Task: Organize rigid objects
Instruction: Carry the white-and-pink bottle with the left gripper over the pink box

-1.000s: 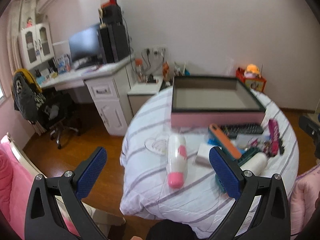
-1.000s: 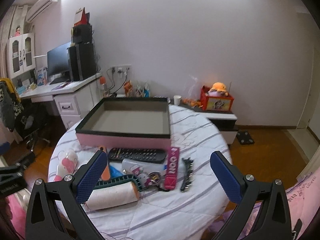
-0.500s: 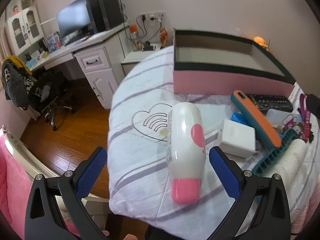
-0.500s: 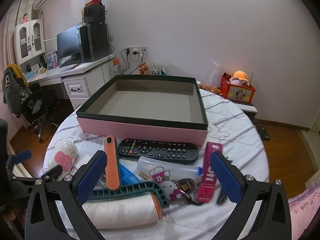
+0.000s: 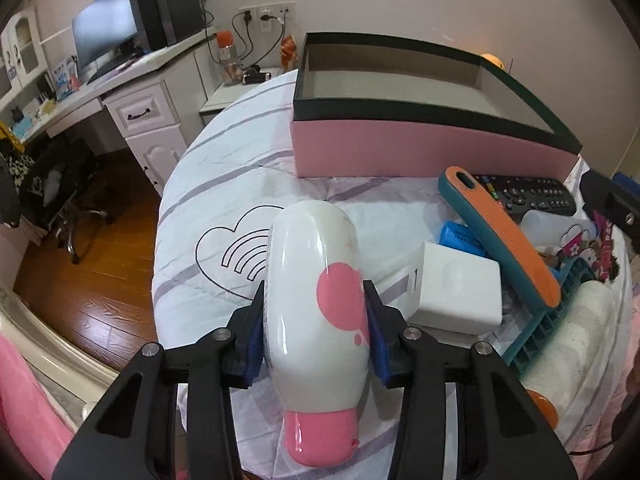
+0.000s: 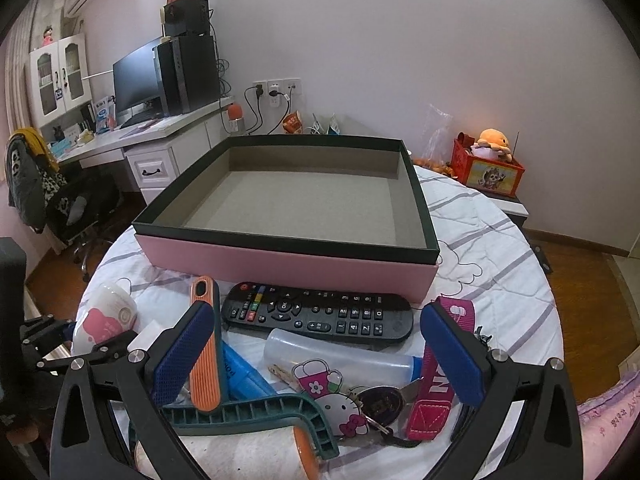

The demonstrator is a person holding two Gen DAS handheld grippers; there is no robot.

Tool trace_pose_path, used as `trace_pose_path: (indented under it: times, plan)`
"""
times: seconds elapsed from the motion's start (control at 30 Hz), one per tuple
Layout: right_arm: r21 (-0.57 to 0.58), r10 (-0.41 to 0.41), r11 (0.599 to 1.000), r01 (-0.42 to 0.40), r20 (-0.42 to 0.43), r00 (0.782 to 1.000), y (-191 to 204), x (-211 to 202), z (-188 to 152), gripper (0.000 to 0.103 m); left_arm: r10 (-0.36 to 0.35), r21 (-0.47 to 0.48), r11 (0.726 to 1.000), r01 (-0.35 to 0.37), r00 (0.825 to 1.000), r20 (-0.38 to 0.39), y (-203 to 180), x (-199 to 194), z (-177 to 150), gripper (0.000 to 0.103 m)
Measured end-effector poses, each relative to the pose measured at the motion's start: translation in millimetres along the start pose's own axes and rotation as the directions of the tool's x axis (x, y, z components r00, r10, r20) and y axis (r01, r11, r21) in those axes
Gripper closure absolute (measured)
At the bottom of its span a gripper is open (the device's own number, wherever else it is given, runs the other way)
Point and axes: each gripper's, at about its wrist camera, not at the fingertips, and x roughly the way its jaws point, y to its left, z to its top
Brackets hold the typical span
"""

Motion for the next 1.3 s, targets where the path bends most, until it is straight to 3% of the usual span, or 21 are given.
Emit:
trace_pose_path:
  times: [0.4, 0.73, 0.97, 1.3]
  plan:
    - [-0.017, -0.027, 0.999, 0.028, 0.045, 0.999, -3, -12, 12, 0.000, -0.004, 0.015, 1.000, 0.003, 0.993, 0.122, -7, -46, 18, 0.061]
    - [-0.010, -0.060, 0.998, 0.062, 0.134, 0.989, -24, -21, 52, 0.000, -0.034, 0.063, 0.998, 0.020, 0.973, 0.228, -33, -71, 69, 0.061]
    - [-0.025, -0.068, 0.997, 0.072, 0.142, 0.988, -30, 5, 84, 0.000, -0.056, 0.090, 0.995, 0.036, 0.970, 0.236, -50, -50, 115, 0.061]
    - [-0.017, -0.062, 0.998, 0.063, 0.074, 0.995, -41, 62, 98, 0.000, -0.035, 0.103, 0.995, 0.019, 0.988, 0.149, -63, 19, 158, 0.061]
